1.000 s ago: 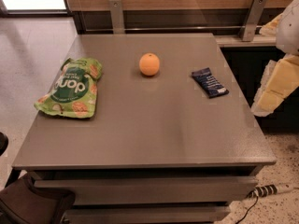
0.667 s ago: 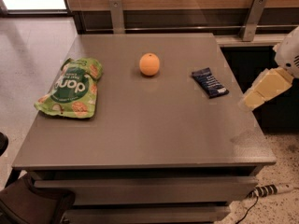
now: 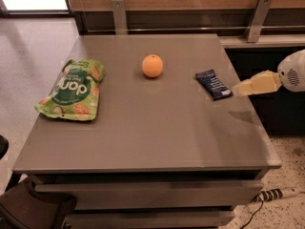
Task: Move rxbar blueberry near green rice chip bag
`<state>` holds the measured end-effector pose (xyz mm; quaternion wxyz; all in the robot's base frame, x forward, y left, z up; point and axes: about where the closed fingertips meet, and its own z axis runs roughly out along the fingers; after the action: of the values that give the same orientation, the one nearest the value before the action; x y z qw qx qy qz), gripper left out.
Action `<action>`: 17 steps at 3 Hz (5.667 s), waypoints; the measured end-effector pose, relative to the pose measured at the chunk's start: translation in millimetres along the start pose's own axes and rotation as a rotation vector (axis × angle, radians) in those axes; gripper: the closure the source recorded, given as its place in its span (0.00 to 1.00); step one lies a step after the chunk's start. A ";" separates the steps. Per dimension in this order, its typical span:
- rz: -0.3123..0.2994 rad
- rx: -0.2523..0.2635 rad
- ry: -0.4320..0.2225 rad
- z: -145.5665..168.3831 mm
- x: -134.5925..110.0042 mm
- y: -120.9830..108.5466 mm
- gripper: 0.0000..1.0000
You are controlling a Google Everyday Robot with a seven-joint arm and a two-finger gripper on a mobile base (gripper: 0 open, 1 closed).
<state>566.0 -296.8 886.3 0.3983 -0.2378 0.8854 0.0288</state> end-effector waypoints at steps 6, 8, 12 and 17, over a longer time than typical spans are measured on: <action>0.144 -0.035 -0.344 74.2 -34.1 29.7 0.00; 0.179 -0.108 -0.366 103.6 -22.5 55.7 0.00; 0.183 -0.116 -0.351 116.2 -19.6 66.4 0.92; 0.183 -0.116 -0.351 114.9 -21.1 66.2 1.00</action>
Offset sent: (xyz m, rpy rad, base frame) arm 0.0841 0.0316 0.0570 0.1957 -0.4016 -0.0697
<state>628.1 -202.1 814.0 0.5277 -0.1703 0.8173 0.1568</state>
